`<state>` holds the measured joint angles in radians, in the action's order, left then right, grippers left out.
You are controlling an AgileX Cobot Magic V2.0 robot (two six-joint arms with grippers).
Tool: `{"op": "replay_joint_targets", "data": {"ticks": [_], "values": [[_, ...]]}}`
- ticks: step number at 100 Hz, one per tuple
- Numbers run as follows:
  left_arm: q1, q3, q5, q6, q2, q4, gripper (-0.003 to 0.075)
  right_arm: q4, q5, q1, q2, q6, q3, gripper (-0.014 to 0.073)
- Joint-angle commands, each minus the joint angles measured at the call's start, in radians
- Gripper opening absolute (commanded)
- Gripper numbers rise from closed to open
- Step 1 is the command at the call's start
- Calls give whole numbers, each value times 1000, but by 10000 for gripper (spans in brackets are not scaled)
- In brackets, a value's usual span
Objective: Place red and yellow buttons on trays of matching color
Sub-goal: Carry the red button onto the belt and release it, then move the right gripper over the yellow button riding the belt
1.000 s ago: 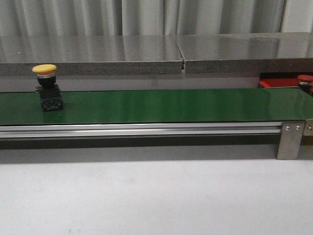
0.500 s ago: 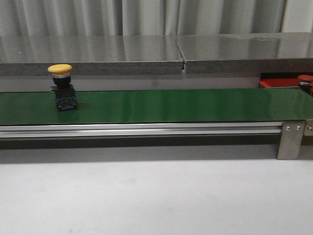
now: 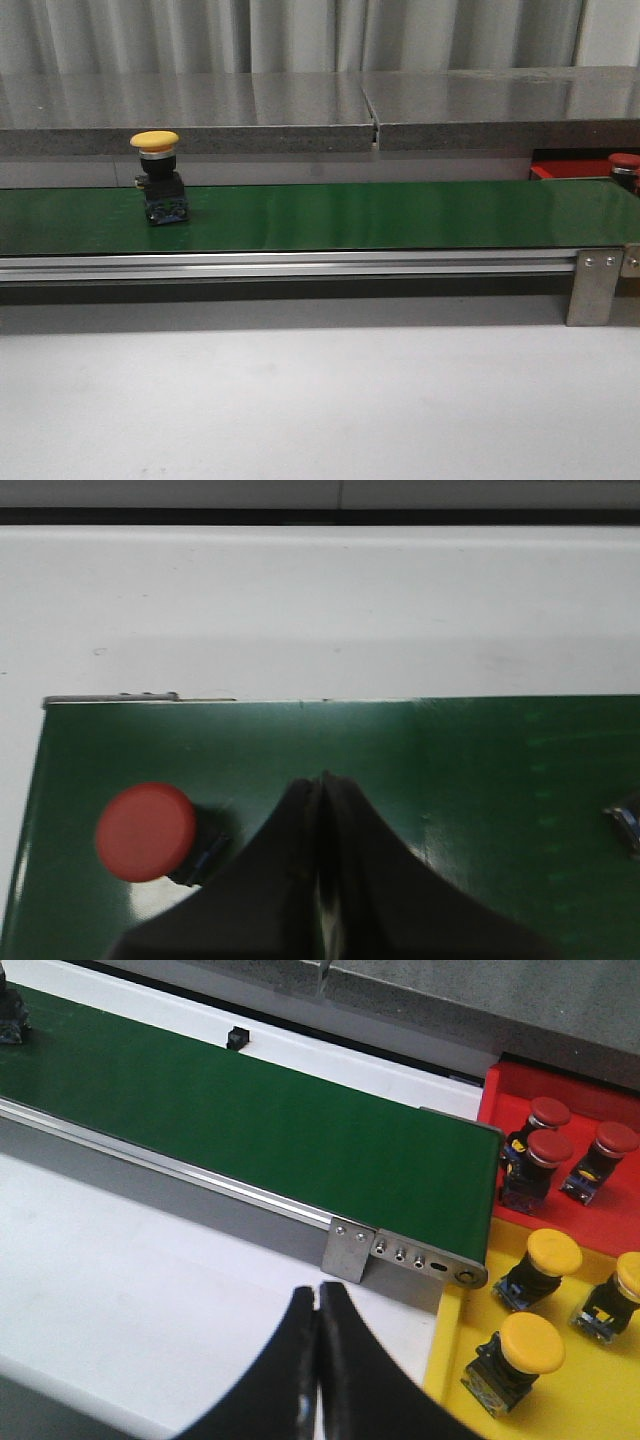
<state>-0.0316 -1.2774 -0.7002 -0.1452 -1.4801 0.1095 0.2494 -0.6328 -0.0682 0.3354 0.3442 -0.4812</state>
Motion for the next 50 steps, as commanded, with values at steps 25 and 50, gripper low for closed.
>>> {"op": "replay_joint_targets", "data": {"ticks": [25,50], "values": [[141,178,139,0,245,14,-19,5,69,0,5,5,-26,-69],[161,360,164,0,485,34,-19,5,86,0,5,5,-26,-69]]}}
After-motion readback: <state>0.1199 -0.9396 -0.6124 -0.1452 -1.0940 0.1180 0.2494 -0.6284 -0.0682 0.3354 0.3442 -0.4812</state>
